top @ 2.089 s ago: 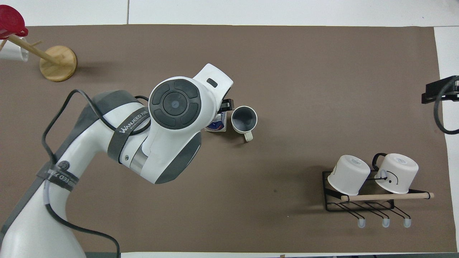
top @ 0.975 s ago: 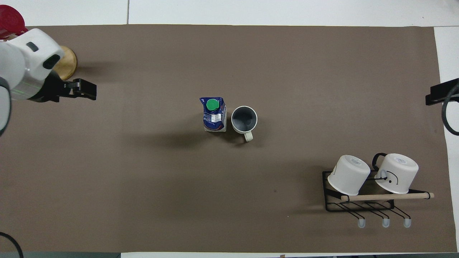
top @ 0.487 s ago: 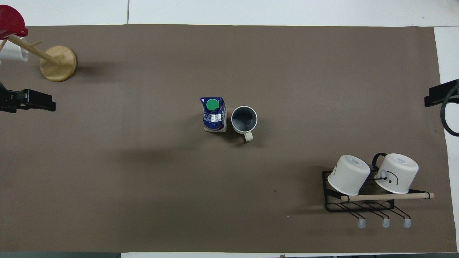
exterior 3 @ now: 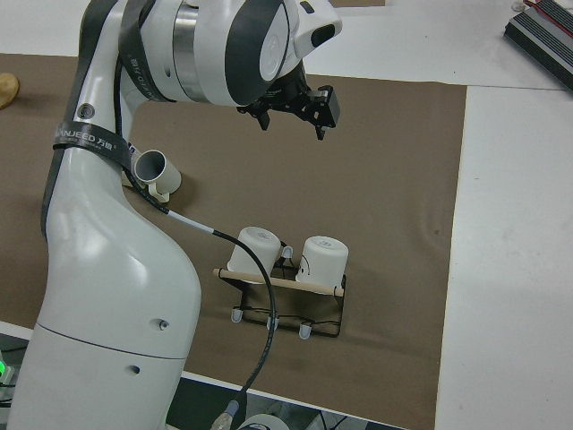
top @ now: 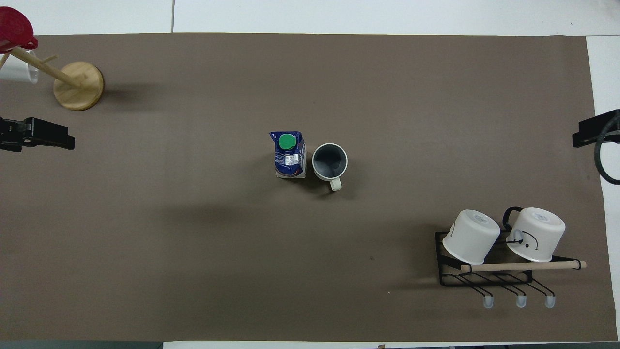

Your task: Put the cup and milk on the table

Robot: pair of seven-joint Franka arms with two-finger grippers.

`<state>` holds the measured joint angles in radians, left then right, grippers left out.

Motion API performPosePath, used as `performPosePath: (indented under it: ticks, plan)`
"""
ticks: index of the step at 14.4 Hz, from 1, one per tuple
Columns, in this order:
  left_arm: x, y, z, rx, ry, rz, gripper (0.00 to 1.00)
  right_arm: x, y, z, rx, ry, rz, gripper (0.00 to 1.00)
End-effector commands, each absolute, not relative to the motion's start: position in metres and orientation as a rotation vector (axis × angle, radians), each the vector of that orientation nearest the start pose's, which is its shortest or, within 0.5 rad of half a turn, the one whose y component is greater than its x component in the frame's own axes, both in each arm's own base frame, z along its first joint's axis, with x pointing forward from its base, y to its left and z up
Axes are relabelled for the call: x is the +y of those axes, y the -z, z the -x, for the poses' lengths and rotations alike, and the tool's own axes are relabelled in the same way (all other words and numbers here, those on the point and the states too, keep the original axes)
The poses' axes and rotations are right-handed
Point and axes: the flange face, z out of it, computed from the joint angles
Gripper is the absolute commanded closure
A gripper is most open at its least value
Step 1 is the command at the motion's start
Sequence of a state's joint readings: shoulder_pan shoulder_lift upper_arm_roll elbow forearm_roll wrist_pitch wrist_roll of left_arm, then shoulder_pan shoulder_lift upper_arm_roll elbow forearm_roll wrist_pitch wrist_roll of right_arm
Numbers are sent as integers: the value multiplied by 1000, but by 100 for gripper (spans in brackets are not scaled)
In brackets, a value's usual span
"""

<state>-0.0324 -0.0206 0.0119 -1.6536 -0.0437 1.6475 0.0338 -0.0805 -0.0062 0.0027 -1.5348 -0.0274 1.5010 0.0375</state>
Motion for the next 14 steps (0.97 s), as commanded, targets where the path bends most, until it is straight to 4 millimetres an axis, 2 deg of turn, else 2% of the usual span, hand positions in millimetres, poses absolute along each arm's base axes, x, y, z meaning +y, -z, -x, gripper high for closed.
performPosePath:
  ticks: [1,11,14]
  plan:
    - [-11,-600,-556,91,-13,3193,0,-43,-643,-542,209,-59,3155,0]
    - [-14,-598,-554,120,-13,3183,0,-38,-644,-542,179,-64,3165,0]
    - [-18,-598,-554,130,-21,3182,0,-30,-643,-543,158,-63,3162,0]
